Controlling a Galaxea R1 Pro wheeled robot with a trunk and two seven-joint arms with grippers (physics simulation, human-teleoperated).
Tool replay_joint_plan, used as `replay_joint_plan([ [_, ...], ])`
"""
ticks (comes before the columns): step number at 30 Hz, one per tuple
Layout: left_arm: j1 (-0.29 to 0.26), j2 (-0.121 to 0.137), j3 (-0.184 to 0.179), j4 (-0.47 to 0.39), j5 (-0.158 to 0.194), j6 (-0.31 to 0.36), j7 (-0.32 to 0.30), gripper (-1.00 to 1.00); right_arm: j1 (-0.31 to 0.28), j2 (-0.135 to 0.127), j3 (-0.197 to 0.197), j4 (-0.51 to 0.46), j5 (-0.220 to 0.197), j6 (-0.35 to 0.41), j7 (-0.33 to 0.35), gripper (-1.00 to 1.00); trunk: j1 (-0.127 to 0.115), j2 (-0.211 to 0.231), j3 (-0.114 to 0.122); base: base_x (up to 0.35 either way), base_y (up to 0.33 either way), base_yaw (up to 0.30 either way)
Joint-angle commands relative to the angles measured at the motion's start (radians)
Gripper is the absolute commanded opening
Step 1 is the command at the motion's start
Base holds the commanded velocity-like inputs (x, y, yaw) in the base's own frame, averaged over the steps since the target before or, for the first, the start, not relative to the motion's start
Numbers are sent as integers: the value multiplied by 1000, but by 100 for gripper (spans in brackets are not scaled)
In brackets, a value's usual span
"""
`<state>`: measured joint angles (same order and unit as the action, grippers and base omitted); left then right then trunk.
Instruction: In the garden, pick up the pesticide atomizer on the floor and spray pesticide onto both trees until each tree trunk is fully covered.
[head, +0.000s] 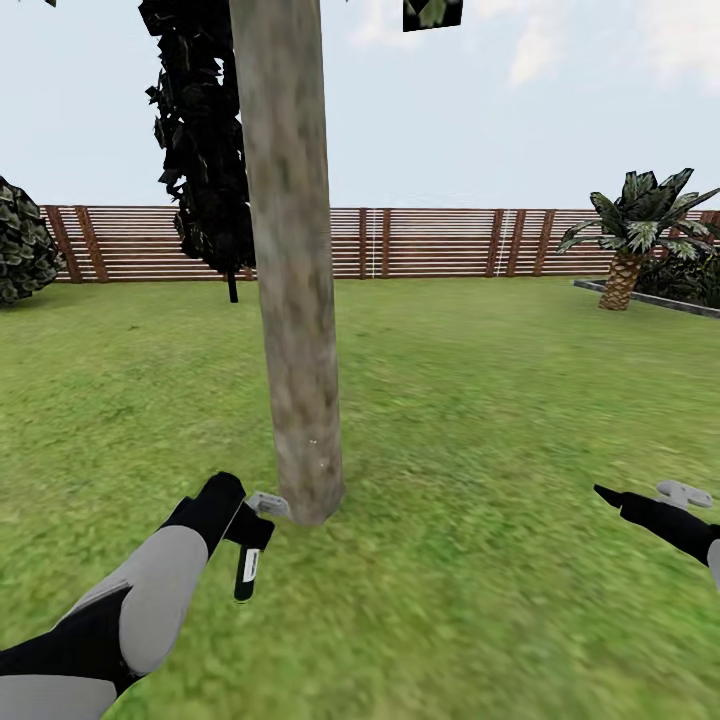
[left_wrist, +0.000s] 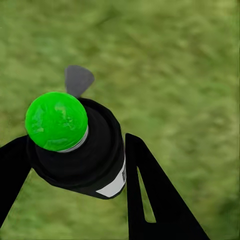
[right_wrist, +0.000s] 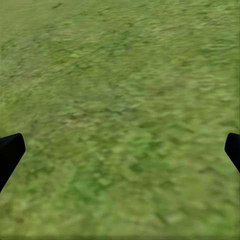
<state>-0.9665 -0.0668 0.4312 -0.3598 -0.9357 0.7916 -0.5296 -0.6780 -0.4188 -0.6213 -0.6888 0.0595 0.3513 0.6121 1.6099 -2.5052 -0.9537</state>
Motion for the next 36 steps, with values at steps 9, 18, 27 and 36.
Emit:
replay_joint_plan([
  [9,0,-10,4,-74,3,0,-3,-100,0,0,0,0,0,0,0,100,0,0,0,0,0,0],
  [18,0,-10,6,-68,0,1,-7,-100,0,0,0,0,0,0,0,100,0,0,0,0,0,0],
  [27,0,-2,8,-75,0,8,-7,-100,0,0,0,0,0,0,0,100,0,0,0,0,0,0],
  [36,-11,2,2,-116,-6,12,-151,-100,0,-1,0,0,0,0,0,100,0,0,0,0,0,0],
])
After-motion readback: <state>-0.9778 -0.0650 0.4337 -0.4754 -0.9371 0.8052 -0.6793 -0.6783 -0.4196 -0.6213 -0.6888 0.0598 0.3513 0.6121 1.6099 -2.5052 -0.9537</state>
